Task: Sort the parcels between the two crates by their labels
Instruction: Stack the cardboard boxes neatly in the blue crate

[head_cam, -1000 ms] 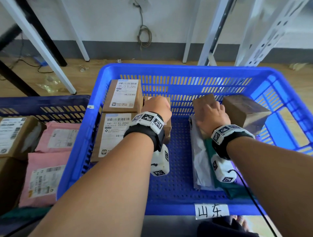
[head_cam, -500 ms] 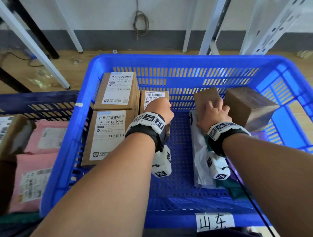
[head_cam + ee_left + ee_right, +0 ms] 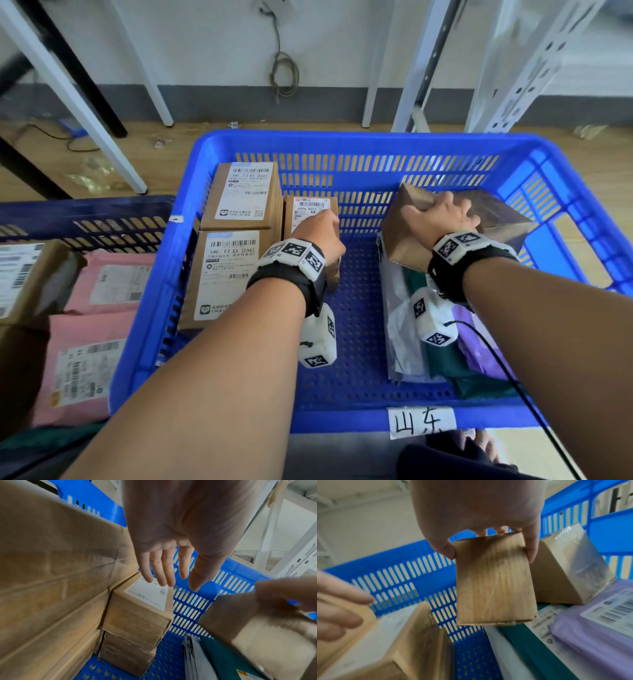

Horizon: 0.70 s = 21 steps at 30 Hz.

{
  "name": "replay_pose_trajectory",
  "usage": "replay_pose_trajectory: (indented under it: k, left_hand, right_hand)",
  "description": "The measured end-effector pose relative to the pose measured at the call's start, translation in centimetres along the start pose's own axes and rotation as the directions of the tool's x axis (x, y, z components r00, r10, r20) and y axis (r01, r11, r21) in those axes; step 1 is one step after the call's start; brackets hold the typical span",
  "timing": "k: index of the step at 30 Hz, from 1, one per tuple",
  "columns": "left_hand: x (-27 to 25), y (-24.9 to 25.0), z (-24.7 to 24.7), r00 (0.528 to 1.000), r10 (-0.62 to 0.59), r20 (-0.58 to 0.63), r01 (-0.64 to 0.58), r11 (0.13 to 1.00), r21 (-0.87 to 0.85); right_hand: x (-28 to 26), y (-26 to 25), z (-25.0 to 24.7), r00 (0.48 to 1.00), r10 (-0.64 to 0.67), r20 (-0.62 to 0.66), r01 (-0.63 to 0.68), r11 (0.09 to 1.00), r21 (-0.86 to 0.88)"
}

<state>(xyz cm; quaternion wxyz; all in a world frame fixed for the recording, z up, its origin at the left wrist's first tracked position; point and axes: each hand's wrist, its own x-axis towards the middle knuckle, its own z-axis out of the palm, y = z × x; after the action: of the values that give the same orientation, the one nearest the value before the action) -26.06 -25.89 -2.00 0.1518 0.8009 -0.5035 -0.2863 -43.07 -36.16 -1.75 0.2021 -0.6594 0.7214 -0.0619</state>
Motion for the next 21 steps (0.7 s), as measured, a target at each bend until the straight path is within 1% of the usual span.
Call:
replay_pose_trajectory:
  k: [2,4,6,8,9,12,15,17,19,21]
  left_hand:
    - [-0.5,-0.2,-0.1,1.000,0.009,-0.008,-0.009,1.000,-0.020]
    - [-1.1,-0.2,-0.2,0.999,0.038,-0.025,-0.038,0.999,-0.008]
    - [-1.4,-0.3,-0.2,0.995,0.089,-0.038,-0.088,0.996,0.018]
    - [-1.7,-0.6,-0.2,0.987,0.146,-0.062,-0.144,0.989,0.035]
    - [-1.8,-0.7,-0.1,0.982,0.174,-0.069,-0.171,0.984,0.046]
    - [-2.0,-0.9,0.1,0.973,0.218,-0.070,-0.215,0.975,0.056]
    - [-1.9,-0.6,0.2,0.961,0.267,-0.073,-0.265,0.964,0.034]
    - [-1.6,-0.3,0.1,0.949,0.294,-0.115,-0.297,0.955,-0.007]
    - [-1.5,0.1,-0.2,0.936,0.305,-0.175,-0.314,0.949,-0.029]
    - [-1.4,0.5,-0.5,0.920,0.317,-0.232,-0.335,0.941,-0.044]
  right_hand:
    - [0.0,-0.8,-1.1,0.998,0.052,0.033,-0.056,0.991,0.122]
    - [0.6,-1.4,-1.6,0.987,0.105,0.120,-0.132,0.961,0.244]
    - [0.6,-1.9,-2.2,0.960,0.123,0.250,-0.208,0.913,0.350]
    - [-0.6,-2.4,-3.1,0.921,0.109,0.374,-0.280,0.852,0.443]
    - [-1.3,-2.7,-3.7,0.906,0.102,0.410,-0.306,0.826,0.473]
    - [-1.7,-2.6,-4.0,0.885,0.091,0.456,-0.333,0.808,0.486]
    - [-1.3,-2.9,-4.4,0.879,0.099,0.466,-0.378,0.739,0.557]
    - [-1.0,-3.2,-4.6,0.879,0.094,0.468,-0.379,0.734,0.564]
    - [-1.0,-3.4,-4.7,0.876,0.074,0.477,-0.365,0.749,0.553]
    - [-0.6,-3.5,-4.5,0.885,0.047,0.464,-0.333,0.759,0.559]
